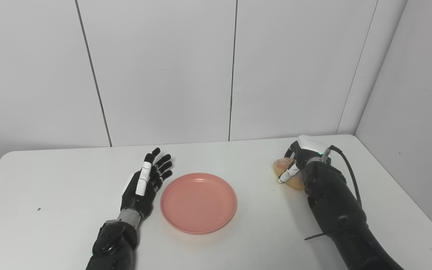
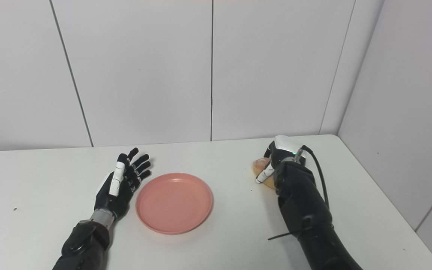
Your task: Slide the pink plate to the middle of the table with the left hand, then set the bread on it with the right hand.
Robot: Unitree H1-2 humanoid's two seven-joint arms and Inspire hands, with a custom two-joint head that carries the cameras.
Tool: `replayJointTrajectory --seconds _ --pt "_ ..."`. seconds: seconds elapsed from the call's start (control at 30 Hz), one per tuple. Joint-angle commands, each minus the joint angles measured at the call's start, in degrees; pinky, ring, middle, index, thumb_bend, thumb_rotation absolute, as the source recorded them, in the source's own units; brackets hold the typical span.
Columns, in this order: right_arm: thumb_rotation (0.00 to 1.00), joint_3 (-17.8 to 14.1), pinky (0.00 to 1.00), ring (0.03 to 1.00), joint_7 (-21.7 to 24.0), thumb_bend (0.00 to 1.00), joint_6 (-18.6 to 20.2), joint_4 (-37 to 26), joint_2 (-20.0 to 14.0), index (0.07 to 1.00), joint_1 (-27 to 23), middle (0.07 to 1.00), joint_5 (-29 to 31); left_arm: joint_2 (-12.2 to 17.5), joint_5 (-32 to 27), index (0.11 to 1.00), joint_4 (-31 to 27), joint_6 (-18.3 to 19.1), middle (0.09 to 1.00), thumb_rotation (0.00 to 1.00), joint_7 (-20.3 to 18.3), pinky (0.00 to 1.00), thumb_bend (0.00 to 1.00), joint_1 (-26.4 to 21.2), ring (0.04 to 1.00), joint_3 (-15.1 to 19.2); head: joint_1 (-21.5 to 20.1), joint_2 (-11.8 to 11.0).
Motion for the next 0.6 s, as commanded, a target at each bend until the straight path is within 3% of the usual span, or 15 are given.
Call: replayJointTrajectory --seconds 0.0,0.07,0.13,0.23,0.27,0.3,0.37,0.4,0.43,0.57 --pt "0.0 0.39 0.25 0.405 0.1 0.52 0.04 -1.77 -1.44 0.653 -2.77 0.536 -0.05 1.11 -0.32 0.945 1.72 1.31 0.878 0.83 -0.23 0.9 0.89 3.75 0.897 0.41 0.01 0.01" --pt "0.0 0.69 0.3 0.411 0.41 0.53 0.04 -1.55 -1.55 0.603 -3.07 0.533 0.04 1.13 -0.34 0.952 1.63 1.45 0.89 0.84 -0.36 0.91 0.88 3.74 0.905 0.37 0.01 0.01" --pt "0.0 0.63 0.28 0.385 0.45 0.52 0.05 -1.71 -1.36 0.542 -3.19 0.488 0.1 1.14 -0.33 0.956 1.52 1.57 0.898 0.84 -0.44 0.92 0.88 3.77 0.912 0.32 0.19 0.05" --pt "0.0 1.11 0.29 0.388 0.72 0.52 0.03 -2.29 -1.29 0.526 -3.56 0.487 0.75 1.12 -0.3 0.951 1.39 1.72 0.892 0.84 -0.28 0.92 0.88 3.81 0.908 0.34 0.39 0.15" --pt "0.0 1.55 0.22 0.299 0.69 0.55 0.02 -2.63 -1.46 0.679 -3.65 0.476 1.31 1.12 -0.31 0.952 1.39 1.74 0.892 0.84 -0.27 0.92 0.88 3.8 0.909 0.35 0.39 0.15" --pt "0.0 1.74 0.2 0.268 1.34 0.56 0.03 -3.49 -1.36 0.731 -3.87 0.473 1.13 1.12 -0.34 0.952 1.4 1.7 0.892 0.84 -0.32 0.92 0.88 3.8 0.909 0.36 0.39 0.15" --pt "0.0 1.79 0.33 0.44 2.52 0.54 0.04 -5.2 -1.01 0.529 -4.19 0.479 0.46 1.13 -0.45 0.953 1.5 1.7 0.896 0.84 -0.51 0.92 0.87 3.76 0.913 0.39 0.39 0.15" --pt "0.0 1.73 0.38 0.505 3.0 0.53 0.05 -5.97 -0.83 0.499 -4.29 0.489 0.13 1.14 -0.52 0.955 1.57 1.72 0.898 0.84 -0.63 0.93 0.88 3.72 0.915 0.41 0.39 0.15" --pt "0.0 2.15 0.38 0.514 3.13 0.53 0.04 -7.44 -0.89 0.494 -4.36 0.49 0.47 1.1 -0.53 0.955 1.51 1.83 0.899 0.84 -0.57 0.93 0.88 3.72 0.915 0.42 0.39 0.15" --pt "0.0 2.66 0.25 0.359 3.91 0.52 0.04 -13.23 -0.7 0.494 -4.2 0.48 0.35 0.95 -0.5 0.949 1.11 2.33 0.895 0.84 -0.12 0.92 0.88 3.77 0.913 0.3 1.0 0.41"
